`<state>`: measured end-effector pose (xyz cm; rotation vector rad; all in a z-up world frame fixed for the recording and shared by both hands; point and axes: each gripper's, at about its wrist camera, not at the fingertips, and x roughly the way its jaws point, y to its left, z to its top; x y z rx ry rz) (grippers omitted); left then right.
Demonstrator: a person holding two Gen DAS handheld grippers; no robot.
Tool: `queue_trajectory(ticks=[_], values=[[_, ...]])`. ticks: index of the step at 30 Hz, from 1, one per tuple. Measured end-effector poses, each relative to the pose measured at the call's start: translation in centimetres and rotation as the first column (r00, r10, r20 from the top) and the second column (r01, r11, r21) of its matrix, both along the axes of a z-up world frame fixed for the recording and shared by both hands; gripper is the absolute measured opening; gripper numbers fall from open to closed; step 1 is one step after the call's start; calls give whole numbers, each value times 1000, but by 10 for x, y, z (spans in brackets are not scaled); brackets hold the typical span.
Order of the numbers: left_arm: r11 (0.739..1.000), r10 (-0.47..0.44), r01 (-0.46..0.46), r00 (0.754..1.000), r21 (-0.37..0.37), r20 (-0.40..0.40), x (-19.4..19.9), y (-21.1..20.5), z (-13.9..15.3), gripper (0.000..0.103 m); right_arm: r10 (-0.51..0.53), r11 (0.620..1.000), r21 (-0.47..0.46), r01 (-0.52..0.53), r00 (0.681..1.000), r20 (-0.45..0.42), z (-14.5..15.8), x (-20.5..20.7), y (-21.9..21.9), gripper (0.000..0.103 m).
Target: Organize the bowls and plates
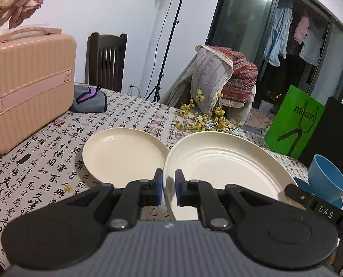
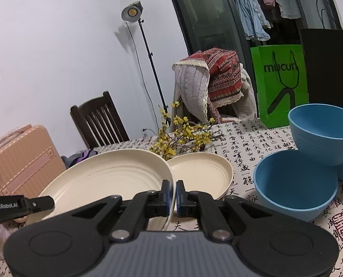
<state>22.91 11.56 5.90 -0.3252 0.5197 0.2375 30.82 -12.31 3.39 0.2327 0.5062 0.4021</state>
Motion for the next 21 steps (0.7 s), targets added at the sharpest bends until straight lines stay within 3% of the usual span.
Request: queue_trajectory(ticks=[21], values=[[1000, -16, 16, 1000, -4, -9, -7, -7, -7, 11, -7, 1000, 26, 7, 1000, -19, -16, -8, -11, 6]])
